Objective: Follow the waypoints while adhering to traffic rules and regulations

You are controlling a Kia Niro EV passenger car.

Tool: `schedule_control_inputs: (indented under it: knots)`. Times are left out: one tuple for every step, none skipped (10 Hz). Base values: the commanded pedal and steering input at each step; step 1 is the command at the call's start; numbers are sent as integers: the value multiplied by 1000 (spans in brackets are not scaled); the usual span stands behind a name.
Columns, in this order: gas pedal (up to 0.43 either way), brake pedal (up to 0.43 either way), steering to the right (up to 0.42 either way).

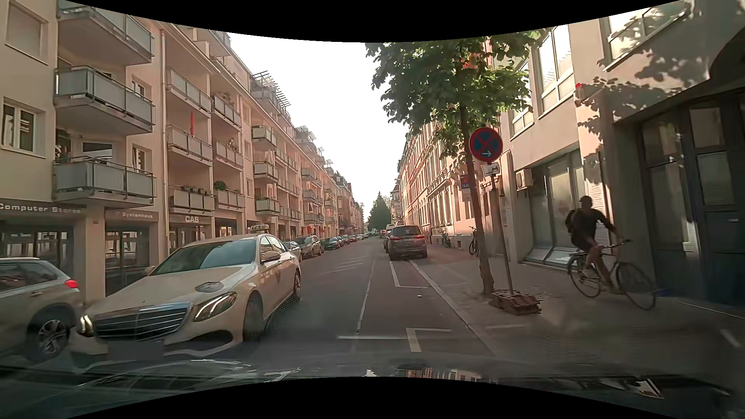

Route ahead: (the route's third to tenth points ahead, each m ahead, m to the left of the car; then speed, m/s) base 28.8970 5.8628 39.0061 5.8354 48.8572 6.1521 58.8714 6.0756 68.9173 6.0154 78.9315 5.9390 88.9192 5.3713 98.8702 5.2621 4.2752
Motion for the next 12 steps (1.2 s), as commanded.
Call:
schedule_control_inputs:
  knots:
    - [67, 0, -6]
    - [79, 0, -7]
    - [79, 0, -8]
    - [79, 0, -9]
    - [79, 0, -10]
    - [79, 0, -11]
    - [79, 0, -12]
    - [79, 0, -15]
    - [79, 0, -20]
    - [79, 0, -26]
    - [79, 0, -36]
    - [79, 0, -45]
